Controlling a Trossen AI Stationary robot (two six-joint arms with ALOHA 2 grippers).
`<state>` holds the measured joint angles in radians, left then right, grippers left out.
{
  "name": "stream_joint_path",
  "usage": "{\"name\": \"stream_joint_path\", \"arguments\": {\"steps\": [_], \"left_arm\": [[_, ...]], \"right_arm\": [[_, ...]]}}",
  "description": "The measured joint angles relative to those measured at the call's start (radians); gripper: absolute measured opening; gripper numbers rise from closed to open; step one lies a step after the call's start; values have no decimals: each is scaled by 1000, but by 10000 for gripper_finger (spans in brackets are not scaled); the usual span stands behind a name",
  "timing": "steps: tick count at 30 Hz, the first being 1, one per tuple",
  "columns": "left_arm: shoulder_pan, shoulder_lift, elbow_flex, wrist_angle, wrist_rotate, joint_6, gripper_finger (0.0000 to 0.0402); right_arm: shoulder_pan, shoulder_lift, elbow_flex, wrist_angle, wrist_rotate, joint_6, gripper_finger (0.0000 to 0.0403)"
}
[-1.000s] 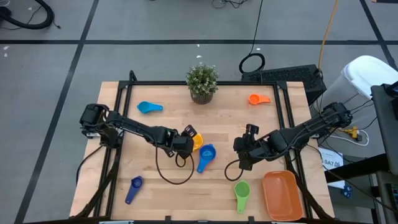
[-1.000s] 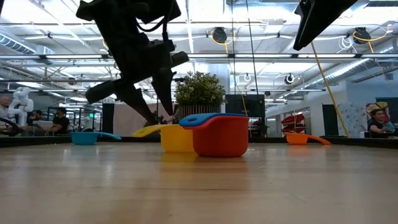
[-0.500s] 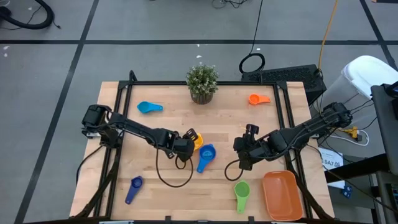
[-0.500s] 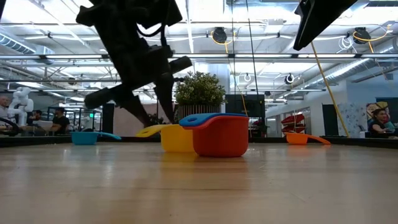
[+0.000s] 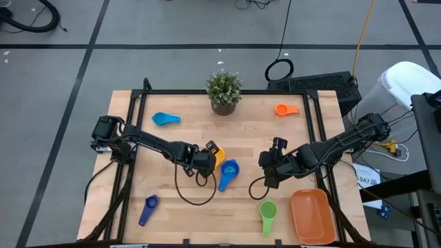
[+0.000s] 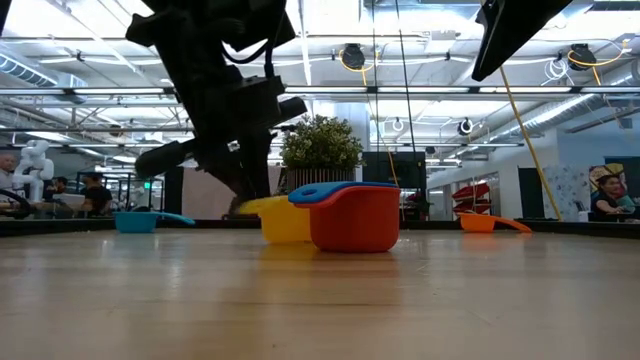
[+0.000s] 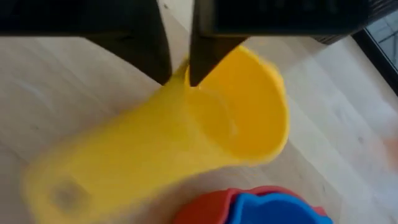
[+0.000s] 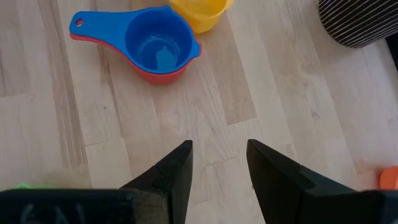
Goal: Nest measuring cups in basket
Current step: Stack the yellow measuring cup on top of the blue measuring cup
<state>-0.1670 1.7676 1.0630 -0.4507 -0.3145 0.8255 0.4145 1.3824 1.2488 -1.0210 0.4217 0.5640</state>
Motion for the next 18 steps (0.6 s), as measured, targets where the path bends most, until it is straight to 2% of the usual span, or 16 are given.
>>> {"name": "stream_joint_path", "arguments": {"steps": [2,8,13,18], "left_arm": [[4,0,0,0,0,-15,14],[9,-1,0,-2,0,-35,31],[2,-2,0,-64,-42,-71,10],[-12,-2,1,-131,-90,-102,14]], "right_arm": [[0,0,0,0,0,0,146],[0,0,0,0,0,0,146],[0,0,0,0,0,4,146],[0,0,0,0,0,4,146]]}}
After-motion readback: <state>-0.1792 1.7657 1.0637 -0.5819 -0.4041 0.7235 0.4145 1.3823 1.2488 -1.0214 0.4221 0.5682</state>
